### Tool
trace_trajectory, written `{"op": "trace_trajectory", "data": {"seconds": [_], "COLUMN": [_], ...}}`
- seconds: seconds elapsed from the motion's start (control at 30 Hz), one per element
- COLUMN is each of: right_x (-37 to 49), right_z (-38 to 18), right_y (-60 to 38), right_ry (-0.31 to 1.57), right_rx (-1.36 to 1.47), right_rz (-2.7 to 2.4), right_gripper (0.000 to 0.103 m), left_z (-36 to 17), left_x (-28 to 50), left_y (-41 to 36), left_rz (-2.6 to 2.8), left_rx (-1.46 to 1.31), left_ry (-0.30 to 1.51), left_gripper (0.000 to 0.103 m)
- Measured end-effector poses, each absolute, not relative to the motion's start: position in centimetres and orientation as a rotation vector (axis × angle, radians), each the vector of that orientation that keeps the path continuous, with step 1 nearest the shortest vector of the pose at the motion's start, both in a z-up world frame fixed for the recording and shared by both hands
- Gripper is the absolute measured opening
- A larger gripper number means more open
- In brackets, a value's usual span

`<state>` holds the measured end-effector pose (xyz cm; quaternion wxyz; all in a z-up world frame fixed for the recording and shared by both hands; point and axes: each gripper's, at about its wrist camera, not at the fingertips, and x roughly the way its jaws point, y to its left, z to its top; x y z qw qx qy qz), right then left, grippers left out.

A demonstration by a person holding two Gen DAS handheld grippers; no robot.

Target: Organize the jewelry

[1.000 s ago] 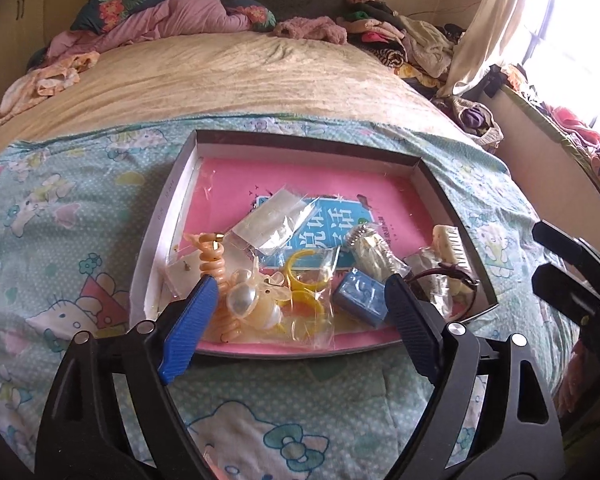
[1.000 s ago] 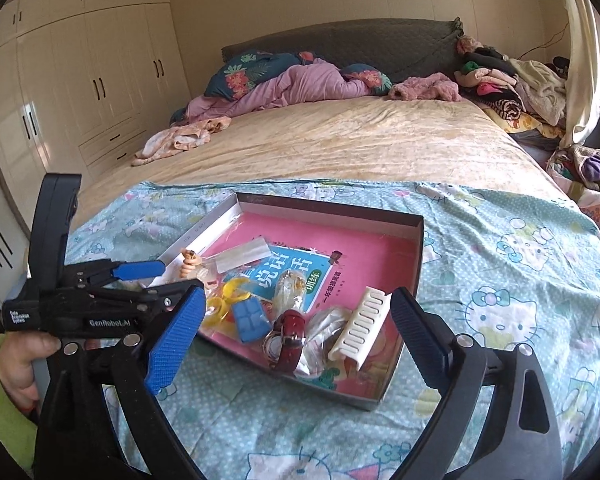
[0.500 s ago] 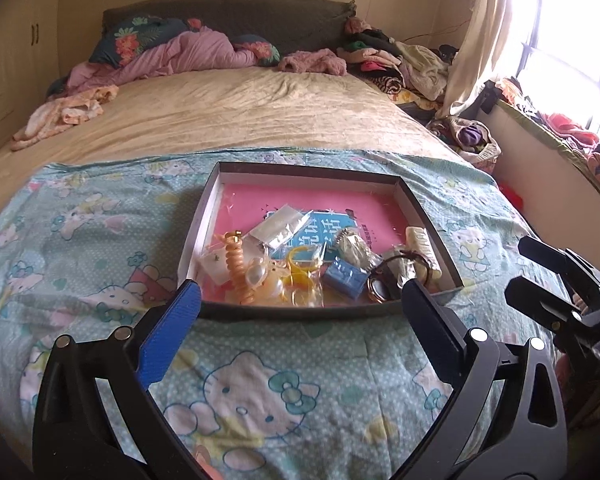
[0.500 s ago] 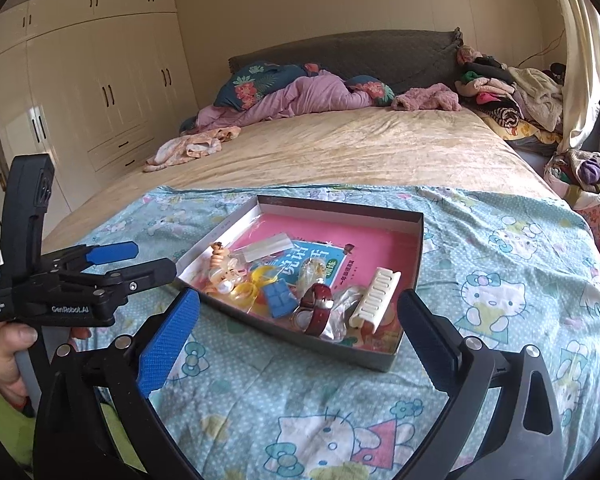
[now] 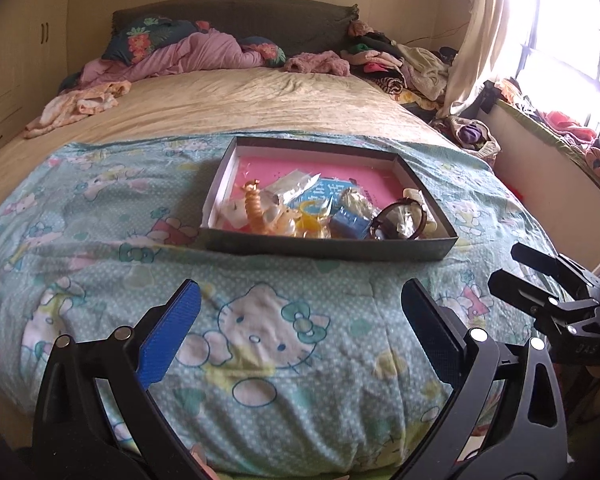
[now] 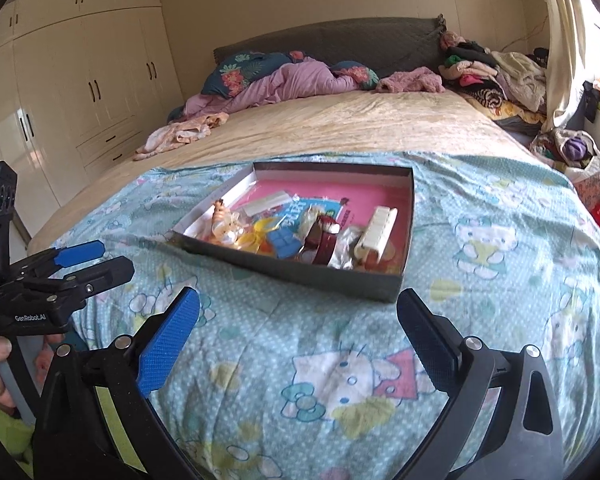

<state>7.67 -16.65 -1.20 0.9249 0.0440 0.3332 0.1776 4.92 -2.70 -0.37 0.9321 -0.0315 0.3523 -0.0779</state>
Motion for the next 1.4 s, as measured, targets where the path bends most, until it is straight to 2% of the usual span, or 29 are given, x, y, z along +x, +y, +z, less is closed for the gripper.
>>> {"op": "trace_trajectory", "data": {"seconds": [0.47, 1.4], "right_x": [7.0, 6.9], "right_z": [-2.6, -2.7], "right_y": [-15.5, -15.1], "right_ry": [0.743, 0.742], "right_rx": [0.088, 0.088], "right_rz": [0.368, 0.386], "right_gripper": [0.098, 0.098], "left_z": [-1.2, -1.6], "left_x": [4.3, 4.3], "left_y": [-2.4, -2.8], "left_rz": [-0.157, -0.144], "left_rx": [-0.091, -0.078], "left_ry": [0.729, 0.742], "left_gripper": [0.094, 0.094]}}
